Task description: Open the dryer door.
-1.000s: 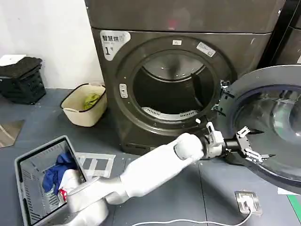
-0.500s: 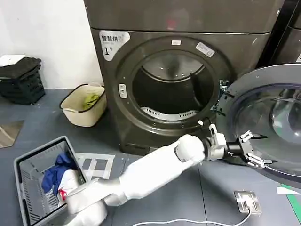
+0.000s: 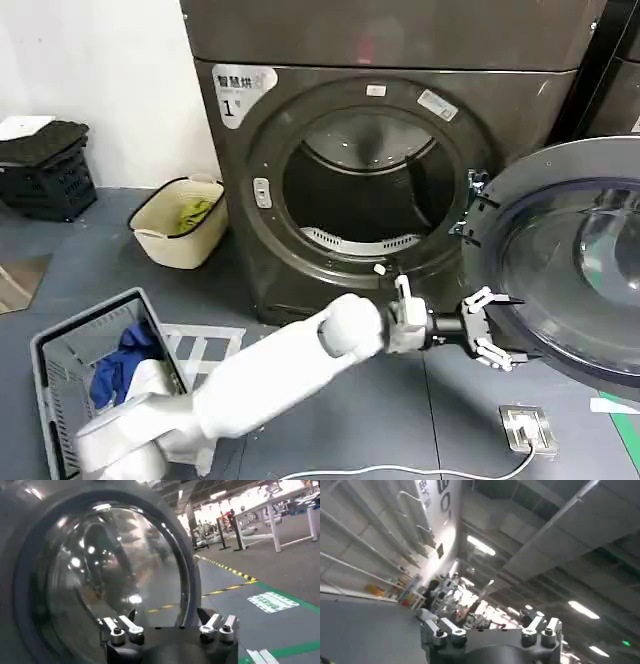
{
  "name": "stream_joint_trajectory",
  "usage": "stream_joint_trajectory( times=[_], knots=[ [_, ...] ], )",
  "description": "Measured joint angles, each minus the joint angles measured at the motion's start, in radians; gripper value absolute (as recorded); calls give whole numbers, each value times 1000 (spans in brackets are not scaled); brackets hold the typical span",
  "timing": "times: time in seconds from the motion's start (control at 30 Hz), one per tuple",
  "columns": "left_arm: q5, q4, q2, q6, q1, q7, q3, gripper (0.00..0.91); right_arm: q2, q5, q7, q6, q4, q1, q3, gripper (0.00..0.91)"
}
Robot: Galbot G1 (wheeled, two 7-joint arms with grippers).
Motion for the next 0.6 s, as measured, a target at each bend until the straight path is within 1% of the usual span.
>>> stream_joint_trajectory(
  times=[0.3,0.43,0.5,0.6],
  knots=[
    [0,-162,194,-34,66,3,-24,907,0,-2,-1,1,-36,10,-30,907],
    [25,-226,284,-56,98,16,-43,907,0,-5,-5,1,-58,16,-49,907],
    [46,-257,336,-87,116,24,-55,907,0,-6,-7,4,-70,18,-57,907],
    [99,-290,421,-137,142,35,-76,907,-35,-11,-9,12,-95,24,-73,907]
  ],
)
